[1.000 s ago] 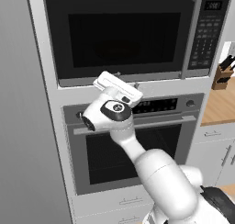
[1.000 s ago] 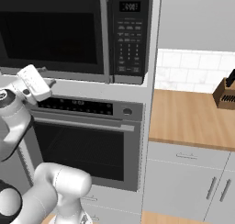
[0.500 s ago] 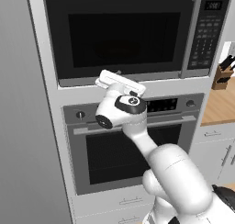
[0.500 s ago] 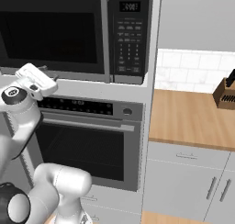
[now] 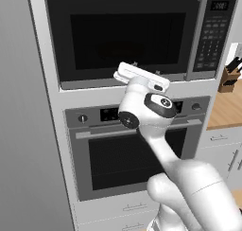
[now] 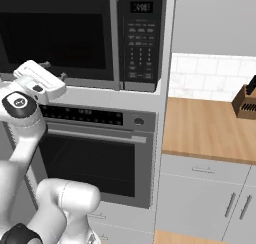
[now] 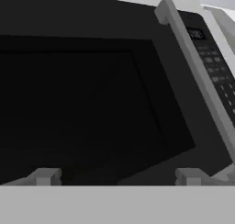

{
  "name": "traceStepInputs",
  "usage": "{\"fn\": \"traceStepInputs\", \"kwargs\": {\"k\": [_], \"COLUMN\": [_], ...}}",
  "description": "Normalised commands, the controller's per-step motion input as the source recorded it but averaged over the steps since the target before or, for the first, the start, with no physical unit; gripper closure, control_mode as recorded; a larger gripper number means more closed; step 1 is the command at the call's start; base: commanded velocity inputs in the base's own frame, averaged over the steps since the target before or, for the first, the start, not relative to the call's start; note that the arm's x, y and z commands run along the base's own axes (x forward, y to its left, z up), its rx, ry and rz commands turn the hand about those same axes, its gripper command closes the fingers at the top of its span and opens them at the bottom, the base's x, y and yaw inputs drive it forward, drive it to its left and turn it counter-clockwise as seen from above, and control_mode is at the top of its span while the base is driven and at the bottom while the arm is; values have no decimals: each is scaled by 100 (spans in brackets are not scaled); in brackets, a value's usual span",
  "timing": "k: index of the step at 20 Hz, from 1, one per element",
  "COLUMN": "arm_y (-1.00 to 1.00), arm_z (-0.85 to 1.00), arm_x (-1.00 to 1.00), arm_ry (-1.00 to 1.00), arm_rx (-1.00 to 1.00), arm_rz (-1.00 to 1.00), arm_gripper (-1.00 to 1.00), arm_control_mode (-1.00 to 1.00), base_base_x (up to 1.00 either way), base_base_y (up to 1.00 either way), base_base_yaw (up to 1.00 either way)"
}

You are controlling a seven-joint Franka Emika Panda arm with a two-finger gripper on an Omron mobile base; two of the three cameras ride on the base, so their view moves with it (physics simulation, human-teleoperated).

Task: Open the microwave, place the bowl with waffle inside the microwave, then close the microwave door and turn it on.

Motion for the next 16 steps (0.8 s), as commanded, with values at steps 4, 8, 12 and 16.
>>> {"fn": "traceStepInputs", "kwargs": {"k": [4, 8, 12, 16], "arm_y": [-47, -61, -84, -94], "arm_z": [69, 36, 15, 7], "arm_x": [-41, -44, -55, -48], "arm_ry": [18, 22, 20, 13], "arm_rx": [0, 0, 0, 0], "arm_rz": [5, 9, 14, 16], "arm_gripper": [-100, -100, -100, -100], "arm_control_mode": [-100, -100, -100, -100], "base_base_x": [0, 0, 0, 0], "base_base_y": [0, 0, 0, 0], "base_base_yaw": [0, 0, 0, 0]}}
